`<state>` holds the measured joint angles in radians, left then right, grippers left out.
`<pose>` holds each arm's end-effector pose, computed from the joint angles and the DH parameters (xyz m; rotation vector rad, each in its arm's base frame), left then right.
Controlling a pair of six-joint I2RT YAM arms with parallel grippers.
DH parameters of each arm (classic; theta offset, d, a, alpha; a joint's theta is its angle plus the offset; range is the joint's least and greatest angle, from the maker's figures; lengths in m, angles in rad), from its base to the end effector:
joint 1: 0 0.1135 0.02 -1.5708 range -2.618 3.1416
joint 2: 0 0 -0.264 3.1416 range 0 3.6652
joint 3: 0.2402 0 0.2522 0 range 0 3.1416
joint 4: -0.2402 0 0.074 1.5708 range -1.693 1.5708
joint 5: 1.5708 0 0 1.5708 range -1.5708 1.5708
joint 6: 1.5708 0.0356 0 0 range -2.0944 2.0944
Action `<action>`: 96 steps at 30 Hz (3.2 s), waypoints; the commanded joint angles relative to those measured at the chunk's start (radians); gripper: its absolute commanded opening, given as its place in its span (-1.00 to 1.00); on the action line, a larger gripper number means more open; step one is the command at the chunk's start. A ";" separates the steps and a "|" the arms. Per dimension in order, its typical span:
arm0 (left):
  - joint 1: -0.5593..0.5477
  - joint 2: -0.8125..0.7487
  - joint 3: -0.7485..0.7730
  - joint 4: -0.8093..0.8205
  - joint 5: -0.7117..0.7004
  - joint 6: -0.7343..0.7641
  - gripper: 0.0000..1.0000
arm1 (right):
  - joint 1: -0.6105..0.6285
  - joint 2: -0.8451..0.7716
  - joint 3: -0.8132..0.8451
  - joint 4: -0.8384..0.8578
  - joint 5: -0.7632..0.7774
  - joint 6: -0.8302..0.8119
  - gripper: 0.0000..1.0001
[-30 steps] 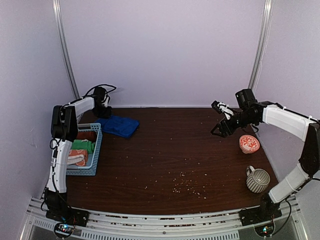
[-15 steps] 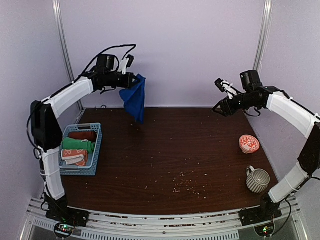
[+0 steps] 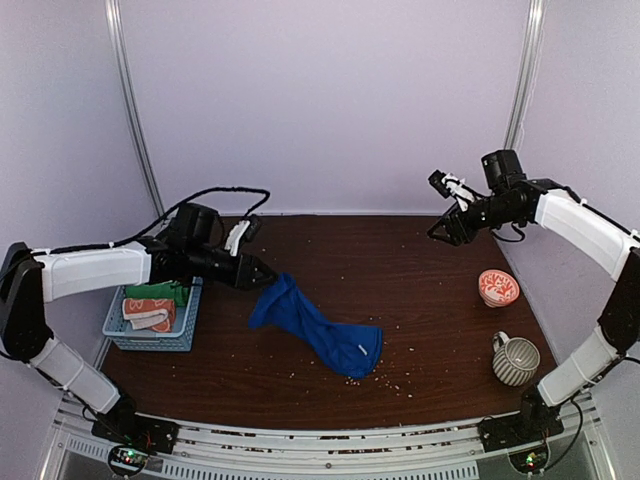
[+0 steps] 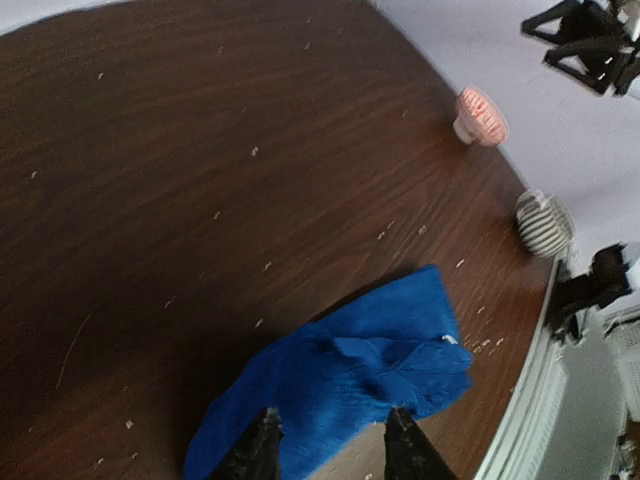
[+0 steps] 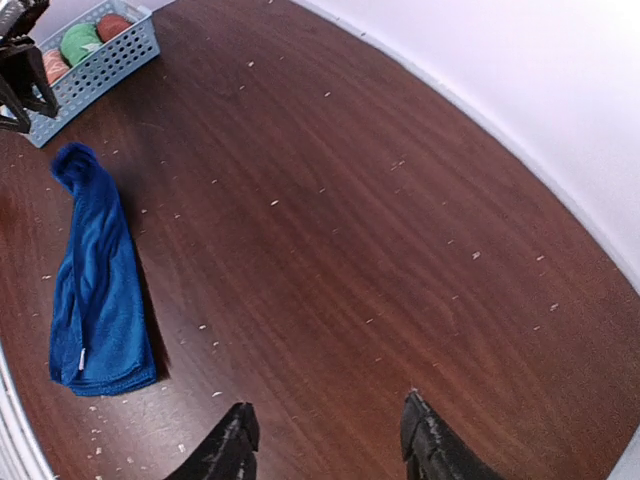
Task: Roll the towels
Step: Place the towel at the center of the board, then pick up the towel from the center of the board.
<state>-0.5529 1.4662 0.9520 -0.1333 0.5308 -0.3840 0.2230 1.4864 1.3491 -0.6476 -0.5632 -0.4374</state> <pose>0.2618 -0.1827 0.2447 0.5082 2.2847 -1.0836 0.3101 0.0898 0.3289 -0.9856 2.0428 0.5479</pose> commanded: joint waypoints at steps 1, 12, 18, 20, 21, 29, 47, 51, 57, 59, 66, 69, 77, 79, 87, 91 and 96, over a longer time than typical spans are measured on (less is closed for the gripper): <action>-0.002 -0.089 -0.012 -0.089 -0.192 0.063 -0.05 | 0.049 0.054 -0.012 -0.193 -0.107 -0.208 -0.15; -0.006 -0.135 -0.157 0.121 -0.219 0.007 -0.04 | 0.564 0.030 -0.234 -0.087 0.170 -0.291 -0.19; -0.008 -0.107 -0.156 0.182 -0.219 -0.040 -0.10 | 0.759 0.144 -0.208 0.003 0.228 -0.216 -0.20; -0.008 -0.113 -0.158 0.185 -0.219 -0.052 -0.11 | 0.797 0.191 -0.189 0.026 0.228 -0.181 -0.21; -0.007 -0.119 -0.161 0.188 -0.221 -0.056 -0.12 | 0.815 0.213 -0.180 0.044 0.234 -0.159 -0.20; -0.007 -0.153 -0.168 0.169 -0.256 -0.052 -0.11 | 0.928 0.312 -0.127 0.143 0.358 -0.002 0.08; -0.007 -0.146 -0.202 0.175 -0.268 -0.053 -0.11 | 0.949 0.422 -0.088 0.118 0.499 0.051 -0.25; -0.007 -0.141 -0.201 0.177 -0.273 -0.050 -0.11 | 0.947 0.435 -0.087 0.106 0.510 0.051 -0.52; -0.007 -0.141 -0.195 0.163 -0.277 -0.044 -0.10 | 0.934 0.382 -0.070 0.073 0.524 0.047 -0.87; -0.008 -0.142 -0.192 0.160 -0.278 -0.043 -0.10 | 0.904 0.353 -0.043 0.039 0.523 0.045 -0.94; -0.007 -0.174 -0.161 0.136 -0.319 -0.017 -0.11 | 0.729 0.210 0.156 0.024 0.537 0.013 -1.00; -0.008 -0.204 -0.148 0.132 -0.344 -0.001 -0.11 | 0.635 0.157 0.321 0.032 0.478 0.012 -1.00; -0.008 -0.258 -0.140 0.169 -0.326 0.041 -0.10 | 0.505 0.058 0.677 0.032 0.404 -0.017 -1.00; -0.007 -0.247 -0.143 0.188 -0.311 0.036 -0.10 | 0.474 0.057 0.704 0.032 0.394 -0.005 -1.00; -0.035 -0.092 -0.130 0.289 -0.083 0.023 -0.21 | 0.384 -0.006 0.359 0.108 0.442 -0.047 -1.00; -0.126 0.022 -0.056 0.281 -0.056 0.067 -0.20 | 0.275 -0.077 0.228 0.144 0.357 0.014 -1.00; -0.262 0.249 0.112 0.286 -0.035 0.081 -0.13 | 0.184 -0.142 0.117 0.151 0.284 0.048 -1.00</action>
<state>-0.7315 1.5829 0.9356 0.0879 0.4374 -0.3374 0.4553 1.4525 1.4921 -0.5465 -0.2028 -0.4335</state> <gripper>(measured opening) 0.430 0.006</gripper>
